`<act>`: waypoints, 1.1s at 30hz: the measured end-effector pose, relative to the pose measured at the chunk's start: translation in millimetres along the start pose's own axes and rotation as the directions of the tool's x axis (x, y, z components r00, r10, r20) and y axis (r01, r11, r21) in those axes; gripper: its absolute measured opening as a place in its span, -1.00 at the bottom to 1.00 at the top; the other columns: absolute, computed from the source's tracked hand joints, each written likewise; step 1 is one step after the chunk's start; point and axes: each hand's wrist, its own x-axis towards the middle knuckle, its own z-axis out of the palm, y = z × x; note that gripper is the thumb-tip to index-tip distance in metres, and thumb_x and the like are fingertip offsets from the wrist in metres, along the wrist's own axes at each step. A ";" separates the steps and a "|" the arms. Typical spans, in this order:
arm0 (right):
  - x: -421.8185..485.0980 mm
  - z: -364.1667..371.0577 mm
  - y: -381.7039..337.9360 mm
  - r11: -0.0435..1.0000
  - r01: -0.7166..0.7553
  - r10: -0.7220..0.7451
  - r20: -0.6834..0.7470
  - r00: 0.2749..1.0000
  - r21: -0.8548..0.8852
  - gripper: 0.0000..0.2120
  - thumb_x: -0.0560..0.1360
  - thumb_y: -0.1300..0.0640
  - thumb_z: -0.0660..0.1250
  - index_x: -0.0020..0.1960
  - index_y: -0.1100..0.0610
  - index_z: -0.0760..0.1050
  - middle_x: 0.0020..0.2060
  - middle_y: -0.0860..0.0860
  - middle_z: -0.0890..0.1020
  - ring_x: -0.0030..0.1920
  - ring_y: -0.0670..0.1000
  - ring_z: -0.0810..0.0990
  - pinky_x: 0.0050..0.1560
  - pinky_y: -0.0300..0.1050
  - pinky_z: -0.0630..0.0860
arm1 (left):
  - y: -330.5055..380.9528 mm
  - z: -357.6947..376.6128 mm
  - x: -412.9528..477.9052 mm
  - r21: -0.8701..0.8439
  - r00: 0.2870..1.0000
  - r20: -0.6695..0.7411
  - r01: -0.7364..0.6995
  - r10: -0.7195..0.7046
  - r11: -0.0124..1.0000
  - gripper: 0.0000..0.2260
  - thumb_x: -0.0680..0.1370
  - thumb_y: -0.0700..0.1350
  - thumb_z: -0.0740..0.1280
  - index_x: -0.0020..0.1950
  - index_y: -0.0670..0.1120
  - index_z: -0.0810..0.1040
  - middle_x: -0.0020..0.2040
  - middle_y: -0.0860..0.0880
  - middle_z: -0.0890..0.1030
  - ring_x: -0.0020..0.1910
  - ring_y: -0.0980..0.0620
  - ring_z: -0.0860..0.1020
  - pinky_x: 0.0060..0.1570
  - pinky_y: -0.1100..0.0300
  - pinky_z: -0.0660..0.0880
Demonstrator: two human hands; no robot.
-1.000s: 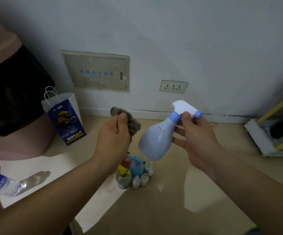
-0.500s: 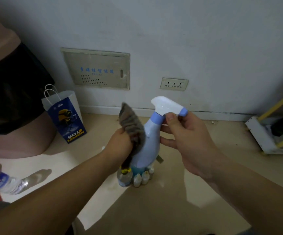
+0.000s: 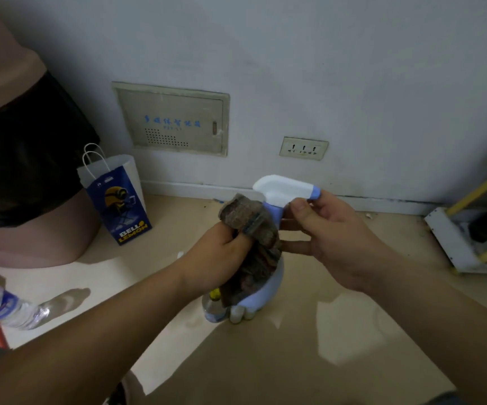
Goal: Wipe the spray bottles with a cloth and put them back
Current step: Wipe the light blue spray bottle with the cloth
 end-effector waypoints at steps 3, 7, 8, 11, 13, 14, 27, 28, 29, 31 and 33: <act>-0.6 0.0 5.4 0.999 -0.049 0.049 -0.019 0.999 0.003 -0.72 0.66 0.04 0.25 0.31 0.08 0.56 0.22 0.12 0.66 0.21 0.11 0.66 0.08 0.08 0.64 | 5.0 13.7 -5.4 0.071 0.991 -0.015 -0.133 0.134 0.989 -0.82 0.69 -0.09 0.21 0.05 0.10 0.60 -0.08 0.10 0.69 -0.05 0.22 0.66 0.04 0.19 0.63; 1.1 9.7 7.8 0.959 -0.131 0.062 -0.265 0.962 -0.251 -0.62 0.51 -0.23 0.39 0.03 0.09 0.63 -0.04 0.04 0.67 -0.05 0.02 0.65 -0.15 -0.09 0.61 | 9.6 25.7 -5.8 0.294 0.954 -0.133 -0.222 0.270 0.930 -0.87 0.67 0.02 0.18 0.14 0.13 0.50 -0.09 0.15 0.59 -0.11 0.19 0.58 -0.12 0.22 0.55; 2.1 8.0 5.3 0.955 -0.143 0.057 -0.313 0.948 -0.259 -0.60 0.48 -0.24 0.43 -0.03 0.12 0.62 -0.13 0.05 0.64 -0.13 0.05 0.63 -0.17 -0.03 0.64 | 8.8 23.3 -3.6 0.393 0.946 -0.162 -0.200 0.282 0.897 -0.84 0.67 0.06 0.17 0.16 0.08 0.48 -0.08 0.13 0.57 -0.13 0.14 0.56 -0.15 0.15 0.54; -3.0 8.6 -7.4 0.972 -0.209 0.187 -0.185 0.965 -0.106 -0.60 0.58 -0.13 0.36 0.01 0.24 0.64 -0.24 0.17 0.61 -0.26 0.12 0.61 -0.16 0.12 0.62 | 0.0 14.1 3.1 0.709 0.861 -0.177 -0.225 0.477 0.669 -0.73 0.64 0.05 0.24 0.20 -0.10 0.52 -0.05 -0.04 0.58 -0.16 -0.07 0.56 -0.20 -0.02 0.55; -6.9 10.5 -11.6 0.958 -0.273 0.263 -0.108 0.959 -0.091 -0.49 0.57 -0.21 0.28 0.03 0.26 0.65 -0.23 0.20 0.63 -0.27 0.13 0.62 -0.20 0.06 0.58 | -10.2 15.4 4.0 0.850 0.796 -0.084 -0.257 0.600 0.460 -0.72 0.55 0.00 0.36 0.10 -0.20 0.57 -0.13 -0.14 0.57 -0.22 -0.15 0.55 -0.28 -0.08 0.53; -7.6 10.7 -12.4 0.951 -0.291 0.280 -0.106 0.954 -0.102 -0.43 0.54 -0.29 0.29 0.00 0.24 0.66 -0.25 0.17 0.64 -0.28 0.12 0.61 -0.23 0.03 0.57 | -14.2 18.2 3.5 0.886 0.793 -0.054 -0.241 0.606 0.395 -0.72 0.51 -0.02 0.43 0.06 -0.21 0.58 -0.15 -0.14 0.55 -0.24 -0.15 0.53 -0.30 -0.08 0.51; 0.8 -28.0 -16.9 0.858 -0.069 -0.117 -0.324 0.939 -0.509 -0.65 0.63 0.06 0.16 -0.21 0.23 0.52 -0.42 0.11 0.60 -0.44 0.02 0.55 -0.29 -0.02 0.55 | -32.5 6.5 9.4 0.256 0.905 -0.374 -0.108 0.202 0.961 -0.81 0.73 -0.04 0.12 0.09 0.13 0.52 -0.10 0.09 0.65 -0.11 0.09 0.63 -0.10 -0.03 0.61; 0.9 -34.8 -18.7 0.815 -0.052 -0.177 -0.333 0.926 -0.577 -0.63 0.63 0.02 0.14 -0.21 0.23 0.48 -0.42 0.08 0.58 -0.43 0.01 0.51 -0.27 -0.04 0.49 | -35.7 7.0 8.9 0.267 0.906 -0.382 -0.080 0.182 0.960 -0.81 0.73 -0.05 0.12 0.11 0.09 0.52 -0.11 0.05 0.65 -0.13 0.04 0.63 -0.13 -0.05 0.61; 0.9 -41.0 -20.4 0.771 -0.037 -0.227 -0.329 0.917 -0.635 -0.60 0.63 -0.02 0.13 -0.20 0.26 0.45 -0.41 0.07 0.56 -0.40 0.01 0.48 -0.26 -0.04 0.44 | -39.0 7.3 8.3 0.272 0.908 -0.384 -0.060 0.165 0.961 -0.82 0.73 -0.06 0.12 0.12 0.07 0.52 -0.12 0.04 0.65 -0.14 0.03 0.63 -0.15 -0.04 0.61; -0.4 -48.8 -22.7 0.690 0.003 -0.296 -0.277 0.914 -0.724 -0.57 0.65 -0.06 0.11 -0.16 0.28 0.42 -0.37 0.13 0.52 -0.36 0.03 0.43 -0.26 -0.04 0.38 | -40.4 6.8 6.3 0.278 0.908 -0.380 -0.074 0.180 0.958 -0.82 0.72 -0.09 0.13 0.10 0.07 0.53 -0.13 0.08 0.64 -0.16 0.10 0.62 -0.17 0.01 0.60; -3.2 -51.4 -22.7 0.649 0.035 -0.316 -0.228 0.921 -0.760 -0.53 0.68 -0.08 0.13 -0.18 0.30 0.42 -0.34 0.22 0.53 -0.36 0.02 0.42 -0.29 -0.07 0.35 | -39.5 6.9 5.8 0.292 0.908 -0.353 -0.121 0.224 0.949 -0.80 0.71 -0.14 0.15 0.07 0.10 0.53 -0.13 0.13 0.62 -0.14 0.17 0.60 -0.17 0.07 0.56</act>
